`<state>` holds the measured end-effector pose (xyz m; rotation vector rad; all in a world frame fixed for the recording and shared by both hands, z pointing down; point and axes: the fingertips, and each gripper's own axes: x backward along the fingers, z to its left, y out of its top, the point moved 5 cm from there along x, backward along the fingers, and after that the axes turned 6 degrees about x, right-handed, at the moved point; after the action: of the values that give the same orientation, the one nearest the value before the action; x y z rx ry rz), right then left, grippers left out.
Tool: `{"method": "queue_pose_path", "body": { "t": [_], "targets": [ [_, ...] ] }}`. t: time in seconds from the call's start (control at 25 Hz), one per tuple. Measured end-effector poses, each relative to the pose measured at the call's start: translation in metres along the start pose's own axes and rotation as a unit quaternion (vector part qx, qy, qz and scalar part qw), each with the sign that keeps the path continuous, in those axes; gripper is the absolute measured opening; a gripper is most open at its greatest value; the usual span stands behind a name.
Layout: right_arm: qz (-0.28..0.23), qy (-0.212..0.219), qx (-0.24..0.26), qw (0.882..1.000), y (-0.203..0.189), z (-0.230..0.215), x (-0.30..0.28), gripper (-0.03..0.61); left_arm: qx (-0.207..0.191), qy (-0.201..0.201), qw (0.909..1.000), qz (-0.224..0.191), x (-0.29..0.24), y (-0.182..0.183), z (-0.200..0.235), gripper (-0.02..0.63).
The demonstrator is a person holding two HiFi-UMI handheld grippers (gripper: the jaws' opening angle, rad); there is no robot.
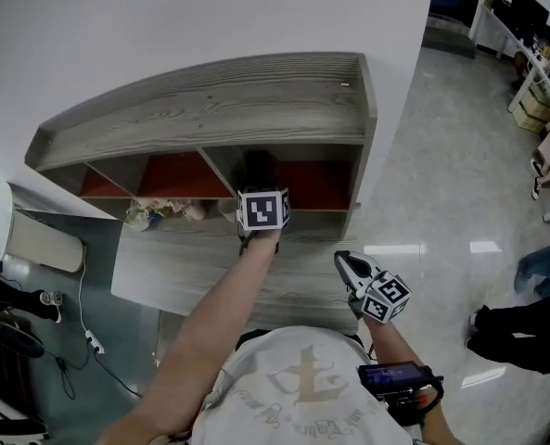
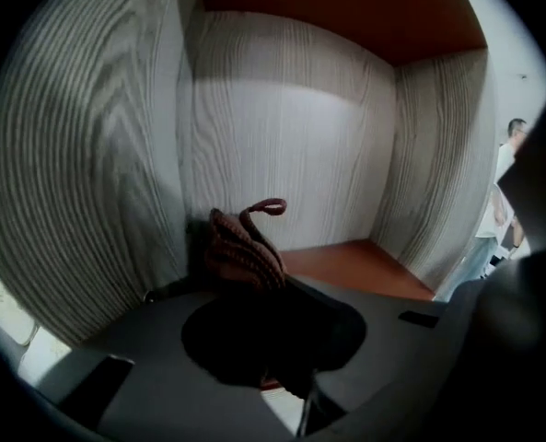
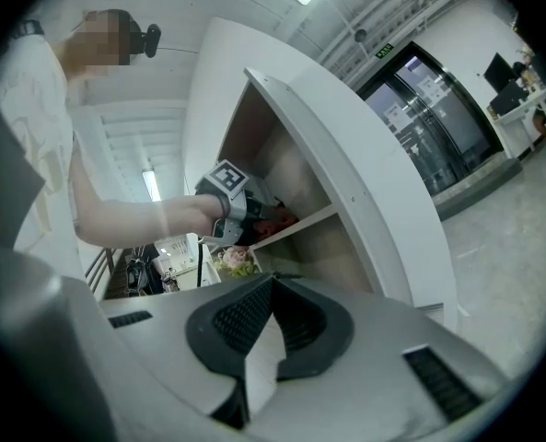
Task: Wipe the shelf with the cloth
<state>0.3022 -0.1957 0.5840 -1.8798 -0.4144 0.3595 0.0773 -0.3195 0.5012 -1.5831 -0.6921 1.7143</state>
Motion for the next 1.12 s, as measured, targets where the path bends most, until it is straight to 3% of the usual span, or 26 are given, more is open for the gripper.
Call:
{"method": "queue_pose_path", "body": {
  "t": [0.4,0.6,0.8,1.12],
  "targets": [
    [0.007,0.012,0.000,1.000,-0.005,0.006,-0.001,0.005,0.039,0.024,0.9989,-0.013,0.022,-0.017,0.007,0.066],
    [0.005,0.022,-0.002,1.000,-0.006,0.010,-0.004,0.005,0.058,0.008,0.9981,-0.020,0.042,-0.031,0.009,0.066],
    [0.009,0.026,-0.006,1.000,-0.009,0.017,-0.003,0.005,0.049,0.004,0.9984,-0.029,0.064,-0.057,0.015,0.066],
    [0.013,0.043,-0.010,0.999,-0.008,0.034,-0.009,0.005,0.044,-0.044,0.9959,-0.066,0.109,-0.103,0.037,0.066]
  ]
}}
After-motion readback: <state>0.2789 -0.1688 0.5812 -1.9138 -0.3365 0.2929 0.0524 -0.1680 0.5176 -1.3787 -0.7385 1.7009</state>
